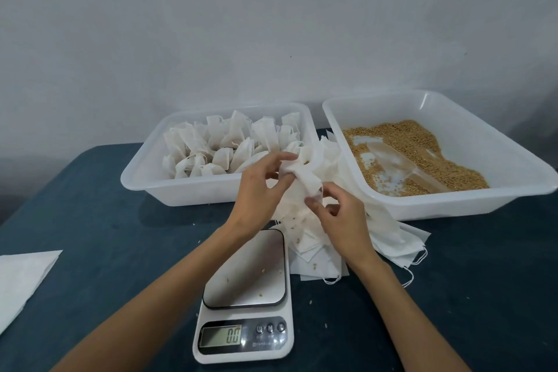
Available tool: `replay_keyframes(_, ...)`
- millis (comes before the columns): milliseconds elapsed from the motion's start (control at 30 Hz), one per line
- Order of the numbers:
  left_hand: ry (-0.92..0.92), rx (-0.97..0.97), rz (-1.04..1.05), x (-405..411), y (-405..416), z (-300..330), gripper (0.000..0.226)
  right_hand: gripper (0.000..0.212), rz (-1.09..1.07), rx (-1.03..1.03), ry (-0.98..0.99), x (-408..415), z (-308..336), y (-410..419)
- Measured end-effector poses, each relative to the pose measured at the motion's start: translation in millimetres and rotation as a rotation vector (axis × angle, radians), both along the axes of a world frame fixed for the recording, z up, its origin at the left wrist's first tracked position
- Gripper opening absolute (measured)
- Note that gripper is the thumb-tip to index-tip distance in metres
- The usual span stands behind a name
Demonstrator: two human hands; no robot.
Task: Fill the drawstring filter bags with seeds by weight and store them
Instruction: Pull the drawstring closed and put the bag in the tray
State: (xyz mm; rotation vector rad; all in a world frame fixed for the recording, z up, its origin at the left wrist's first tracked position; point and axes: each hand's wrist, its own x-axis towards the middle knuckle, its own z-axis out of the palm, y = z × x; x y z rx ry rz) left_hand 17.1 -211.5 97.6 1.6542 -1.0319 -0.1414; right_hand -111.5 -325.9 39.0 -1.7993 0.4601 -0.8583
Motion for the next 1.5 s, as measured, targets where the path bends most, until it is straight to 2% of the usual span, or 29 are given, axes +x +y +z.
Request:
replay_keyframes(100,0.071,-0.003,-0.026,0.4,1.9,2.9,0.033,0.009,0.015,0.037,-0.033,-1.6,4.9,1.0)
replay_keyframes(200,0.09,0.033,-0.035,-1.9,6.5,0.3,0.037,0.014,0.081,0.168,-0.116,-4.4,10.0,2.0)
replay_keyframes(367,0.219,-0.02,-0.043,-2.5,12.9,-4.3,0.008,0.011,0.108,0.284,-0.162,-7.3,15.1,1.8)
replay_keyframes(400,0.223,-0.029,-0.039,-1.7,14.9,-4.4,0.009,0.011,0.088,0.291,-0.153,-7.4,15.8,2.2)
replay_keyframes(467,0.229,-0.015,-0.044,-0.7,19.4,-5.1,0.024,0.011,0.059,0.293,-0.134,-7.4,16.5,2.5)
replay_keyframes(533,0.242,0.018,-0.056,-1.6,24.5,-6.2,0.028,0.015,0.073,0.263,-0.141,-7.0,16.2,2.2)
replay_keyframes(633,0.252,0.053,-0.052,-3.3,30.5,-7.6,0.012,0.019,0.105,0.225,-0.174,-7.1,17.0,1.5)
replay_keyframes(700,0.257,0.079,-0.046,-2.9,33.2,-7.7,0.012,0.016,0.083,0.159,-0.139,-7.1,17.3,2.5)
replay_keyframes(767,0.238,0.089,-0.028,-4.7,37.1,-6.5,0.011,0.001,0.002,0.056,-0.072,-8.1,17.5,6.8)
replay_keyframes(833,0.231,0.067,0.015,-7.9,42.3,-6.7,0.008,0.016,-0.181,-0.142,-0.04,-11.7,18.9,16.3)
replay_keyframes(900,0.248,0.029,0.061,-14.1,48.3,-8.9,0.012,0.012,-0.28,-0.279,-0.117,-16.6,23.0,30.4)
replay_keyframes(967,0.302,-0.023,0.092,-23.0,54.0,-12.5,0.016,0.01,-0.16,-0.173,-0.159,-20.2,29.2,50.2)
replay_keyframes(1033,0.35,-0.063,0.092,-32.7,59.4,-16.1,0.021,0.015,0.024,0.071,-0.108,-19.3,34.7,66.7)
replay_keyframes(1100,0.362,-0.072,0.06,-43.2,65.4,-19.6,0.021,0.013,0.096,0.176,-0.067,-18.6,35.5,75.1)
replay_keyframes(1167,0.37,-0.078,0.019,-51.3,72.2,-23.2,0.016,0.001,0.086,0.226,-0.078,-19.7,38.6,76.9)
replay_keyframes(1367,0.411,-0.086,0.035,-65.1,90.2,-25.9,0.014,0.01,0.081,0.319,-0.067,-30.7,38.0,85.4)
replay_keyframes(1433,0.403,-0.096,0.032,-68.1,91.1,-24.4,0.014,0.014,0.091,0.3,-0.041,-34.3,39.3,90.4)
replay_keyframes(1500,0.428,-0.098,0.017,-71.0,89.9,-24.4,0.016,0.009,0.113,0.25,-0.038,-36.9,42.0,95.2)
